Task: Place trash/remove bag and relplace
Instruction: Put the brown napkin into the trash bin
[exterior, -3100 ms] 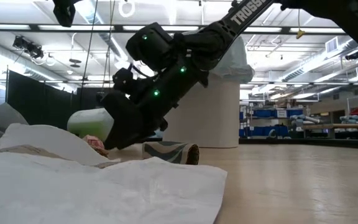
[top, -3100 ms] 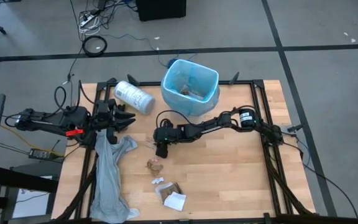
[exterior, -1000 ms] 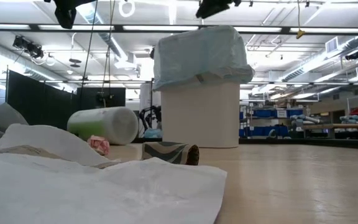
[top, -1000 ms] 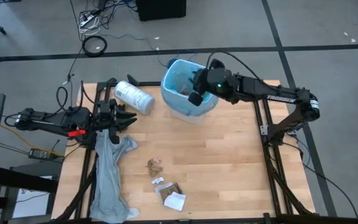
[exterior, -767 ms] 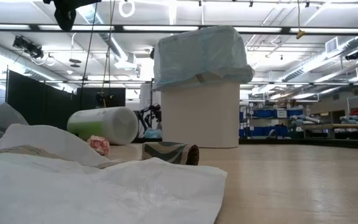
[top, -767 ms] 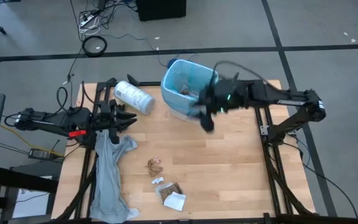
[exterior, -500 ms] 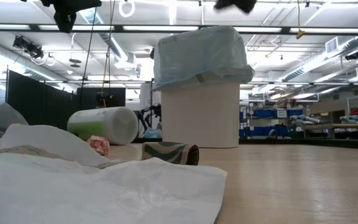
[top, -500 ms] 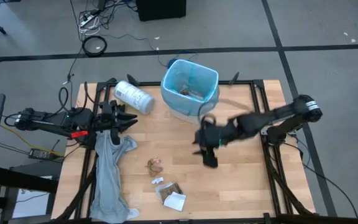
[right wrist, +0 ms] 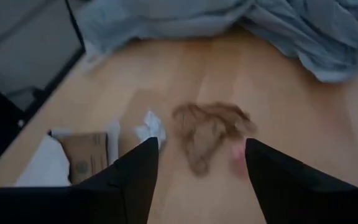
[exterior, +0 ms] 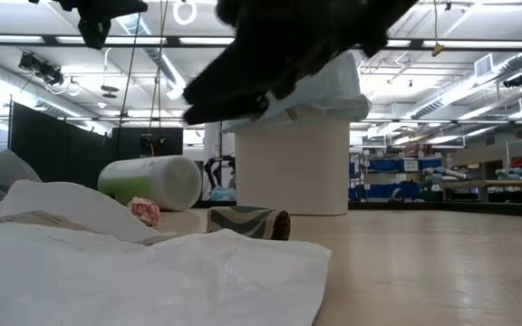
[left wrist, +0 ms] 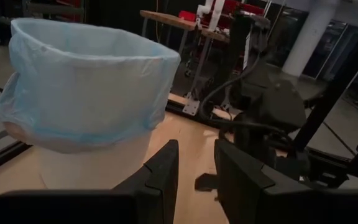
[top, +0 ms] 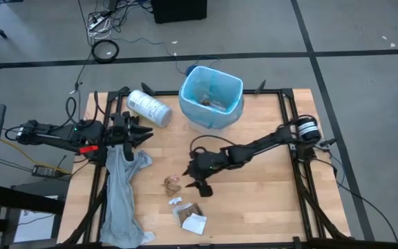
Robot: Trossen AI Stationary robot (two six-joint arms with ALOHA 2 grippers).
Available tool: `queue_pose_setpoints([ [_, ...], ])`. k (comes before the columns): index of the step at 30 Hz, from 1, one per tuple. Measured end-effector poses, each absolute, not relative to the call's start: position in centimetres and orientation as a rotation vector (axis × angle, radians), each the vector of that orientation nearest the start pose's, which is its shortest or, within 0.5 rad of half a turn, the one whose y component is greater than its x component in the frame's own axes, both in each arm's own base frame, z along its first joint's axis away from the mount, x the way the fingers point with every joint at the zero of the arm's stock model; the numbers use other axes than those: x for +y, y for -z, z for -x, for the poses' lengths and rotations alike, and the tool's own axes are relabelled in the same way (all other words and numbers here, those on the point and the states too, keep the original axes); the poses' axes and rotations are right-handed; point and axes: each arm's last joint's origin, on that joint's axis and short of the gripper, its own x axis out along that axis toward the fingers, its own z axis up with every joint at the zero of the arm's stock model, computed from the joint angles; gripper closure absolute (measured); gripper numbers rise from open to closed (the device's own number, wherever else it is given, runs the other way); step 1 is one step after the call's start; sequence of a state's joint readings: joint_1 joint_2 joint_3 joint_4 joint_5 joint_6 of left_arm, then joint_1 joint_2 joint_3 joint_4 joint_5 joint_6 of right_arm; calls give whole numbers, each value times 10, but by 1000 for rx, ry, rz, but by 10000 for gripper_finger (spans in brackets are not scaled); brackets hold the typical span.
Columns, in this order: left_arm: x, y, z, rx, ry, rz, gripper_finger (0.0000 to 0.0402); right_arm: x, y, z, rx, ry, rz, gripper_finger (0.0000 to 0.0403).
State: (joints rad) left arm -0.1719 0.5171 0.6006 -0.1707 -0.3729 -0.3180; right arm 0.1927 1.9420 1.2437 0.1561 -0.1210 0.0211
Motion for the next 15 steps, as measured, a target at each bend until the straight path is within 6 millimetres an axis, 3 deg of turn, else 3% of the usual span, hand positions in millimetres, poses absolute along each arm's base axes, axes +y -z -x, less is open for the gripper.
queue_pose_setpoints([
  [9,-11,-300,-123,113,-222,276,289,66,-165,-447,496,-320,62,171],
  [15,-11,-298,-123,130,-224,260,289,62,-147,-479,489,-297,69,167],
])
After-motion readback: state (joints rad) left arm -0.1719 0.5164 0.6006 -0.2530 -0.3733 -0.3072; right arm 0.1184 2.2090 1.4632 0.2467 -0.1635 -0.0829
